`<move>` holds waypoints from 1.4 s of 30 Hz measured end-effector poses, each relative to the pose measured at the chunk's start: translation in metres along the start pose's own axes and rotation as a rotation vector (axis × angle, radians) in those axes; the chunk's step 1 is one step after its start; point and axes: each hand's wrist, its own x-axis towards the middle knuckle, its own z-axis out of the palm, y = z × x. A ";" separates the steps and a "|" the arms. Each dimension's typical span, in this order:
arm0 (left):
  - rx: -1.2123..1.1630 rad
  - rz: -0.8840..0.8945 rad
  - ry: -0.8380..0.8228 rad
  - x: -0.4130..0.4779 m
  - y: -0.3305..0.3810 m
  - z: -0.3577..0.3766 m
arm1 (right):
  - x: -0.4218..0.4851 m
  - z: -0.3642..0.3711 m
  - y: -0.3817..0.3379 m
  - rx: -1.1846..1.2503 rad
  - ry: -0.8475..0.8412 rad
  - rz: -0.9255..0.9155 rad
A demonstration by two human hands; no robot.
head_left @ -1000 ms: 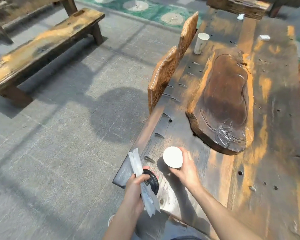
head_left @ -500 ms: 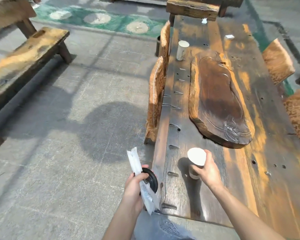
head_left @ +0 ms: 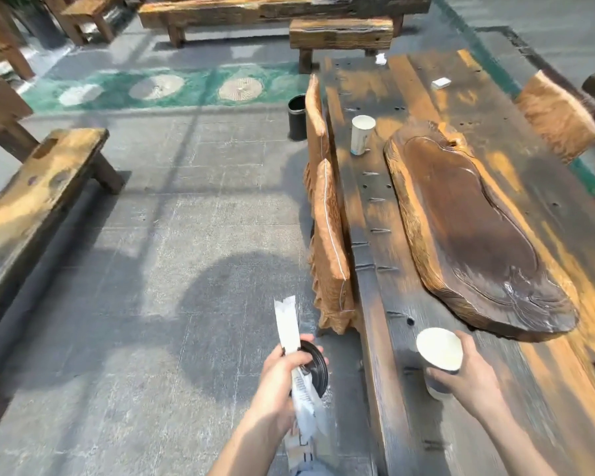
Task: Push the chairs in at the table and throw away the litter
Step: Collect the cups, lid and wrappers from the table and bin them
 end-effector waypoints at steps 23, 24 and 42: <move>0.233 -0.232 -0.299 0.260 0.304 0.045 | 0.142 0.093 -0.327 0.401 0.447 0.054; 0.263 -0.247 -0.310 0.270 0.321 0.046 | 0.150 0.097 -0.346 0.403 0.460 0.048; 0.385 -0.298 -0.504 0.440 0.469 0.169 | 0.315 0.117 -0.455 0.453 0.625 0.182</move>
